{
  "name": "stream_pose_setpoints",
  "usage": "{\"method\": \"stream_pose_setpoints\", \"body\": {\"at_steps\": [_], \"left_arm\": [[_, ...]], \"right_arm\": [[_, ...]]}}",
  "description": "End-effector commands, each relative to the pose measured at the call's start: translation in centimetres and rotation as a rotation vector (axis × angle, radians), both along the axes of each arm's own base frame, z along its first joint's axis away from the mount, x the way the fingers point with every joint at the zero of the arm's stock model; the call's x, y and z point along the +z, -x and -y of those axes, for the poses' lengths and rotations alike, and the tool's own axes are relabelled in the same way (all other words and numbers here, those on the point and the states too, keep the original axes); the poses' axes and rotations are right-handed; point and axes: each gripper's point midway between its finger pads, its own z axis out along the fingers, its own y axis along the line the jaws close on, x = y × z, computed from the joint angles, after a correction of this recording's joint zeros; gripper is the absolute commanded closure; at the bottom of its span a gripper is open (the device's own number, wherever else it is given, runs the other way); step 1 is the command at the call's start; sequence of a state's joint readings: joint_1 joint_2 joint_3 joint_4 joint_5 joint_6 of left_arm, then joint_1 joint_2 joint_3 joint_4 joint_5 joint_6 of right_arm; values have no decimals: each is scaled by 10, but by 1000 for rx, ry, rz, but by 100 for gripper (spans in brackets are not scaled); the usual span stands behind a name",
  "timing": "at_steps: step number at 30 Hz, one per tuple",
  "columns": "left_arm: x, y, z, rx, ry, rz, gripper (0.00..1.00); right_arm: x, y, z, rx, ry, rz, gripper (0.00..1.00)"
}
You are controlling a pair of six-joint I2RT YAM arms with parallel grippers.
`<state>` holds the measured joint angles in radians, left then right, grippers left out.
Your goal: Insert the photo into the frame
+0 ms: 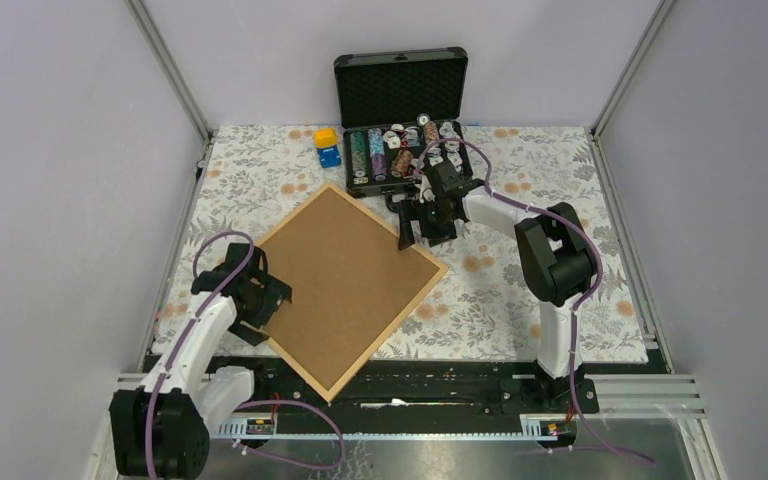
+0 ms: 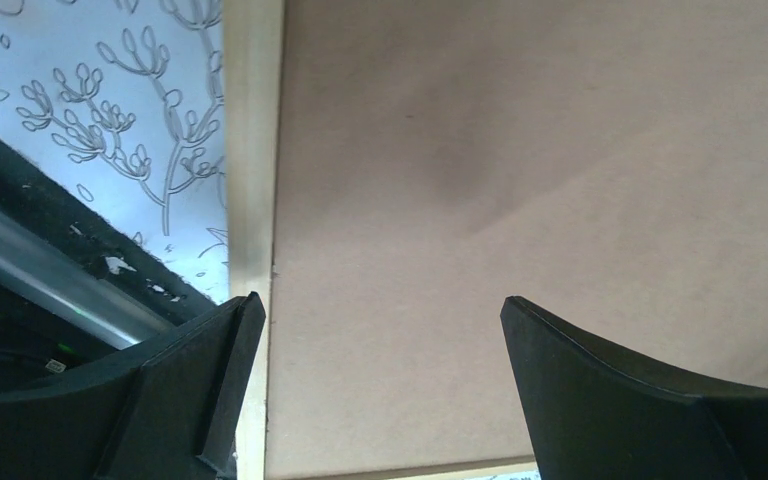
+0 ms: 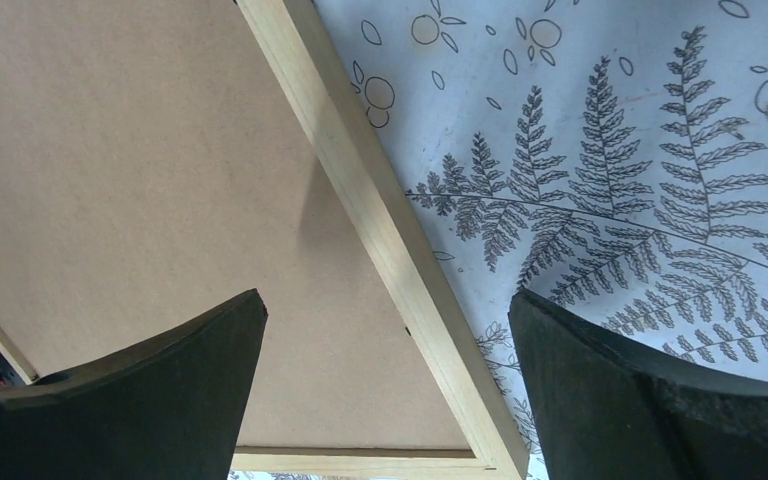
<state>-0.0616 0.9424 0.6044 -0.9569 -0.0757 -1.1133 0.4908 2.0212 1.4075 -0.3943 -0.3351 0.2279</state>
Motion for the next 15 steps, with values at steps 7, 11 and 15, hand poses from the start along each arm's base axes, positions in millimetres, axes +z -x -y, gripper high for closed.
{"method": "stream_pose_setpoints", "body": {"at_steps": [7,11,15], "left_arm": [[-30,1,-9,72,-47,-57,2],[-37,-15,-1,55,-8,-23,2],[-44,-38,-1,19,-14,-40,2]], "right_arm": [[0,-5,-11,19,-40,-10,9],[-6,-6,-16,11,-58,-32,19],[-10,-10,-20,-1,-63,-39,22]]}}
